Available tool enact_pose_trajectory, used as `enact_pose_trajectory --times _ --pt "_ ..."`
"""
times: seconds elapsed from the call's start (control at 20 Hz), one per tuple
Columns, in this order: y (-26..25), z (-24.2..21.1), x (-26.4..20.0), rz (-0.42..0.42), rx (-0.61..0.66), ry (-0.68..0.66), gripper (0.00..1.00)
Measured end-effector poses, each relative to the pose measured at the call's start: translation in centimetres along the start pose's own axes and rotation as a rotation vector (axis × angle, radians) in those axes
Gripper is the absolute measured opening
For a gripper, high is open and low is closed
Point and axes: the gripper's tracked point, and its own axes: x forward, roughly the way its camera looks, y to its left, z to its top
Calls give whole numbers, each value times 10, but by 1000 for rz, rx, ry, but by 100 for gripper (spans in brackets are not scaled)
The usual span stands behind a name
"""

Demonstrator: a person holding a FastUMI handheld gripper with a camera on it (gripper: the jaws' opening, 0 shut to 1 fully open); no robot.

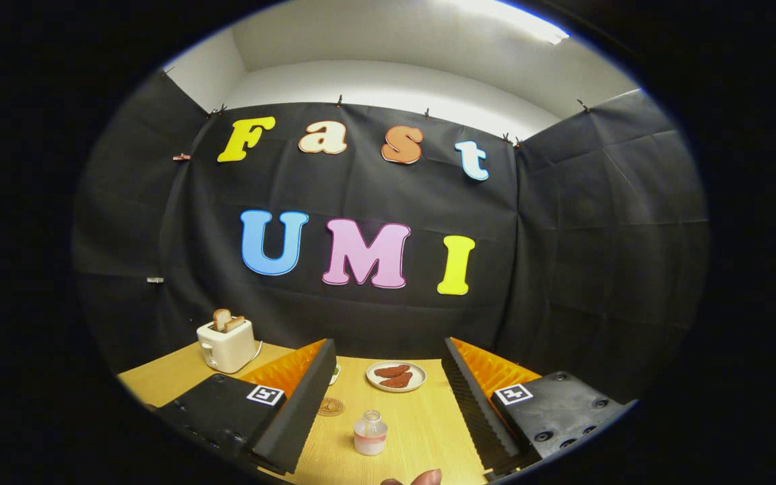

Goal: Take the bottle from table, then pour the juice into the cup, finally place the bottle on the coaster

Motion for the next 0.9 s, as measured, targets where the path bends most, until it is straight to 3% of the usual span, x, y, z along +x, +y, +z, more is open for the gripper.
enact_pose_trajectory --times 0.4,0.9 --pt "-1 -13 -5 50 -6 -45 97" --pt "12 -100 25 140 -17 -66 97"
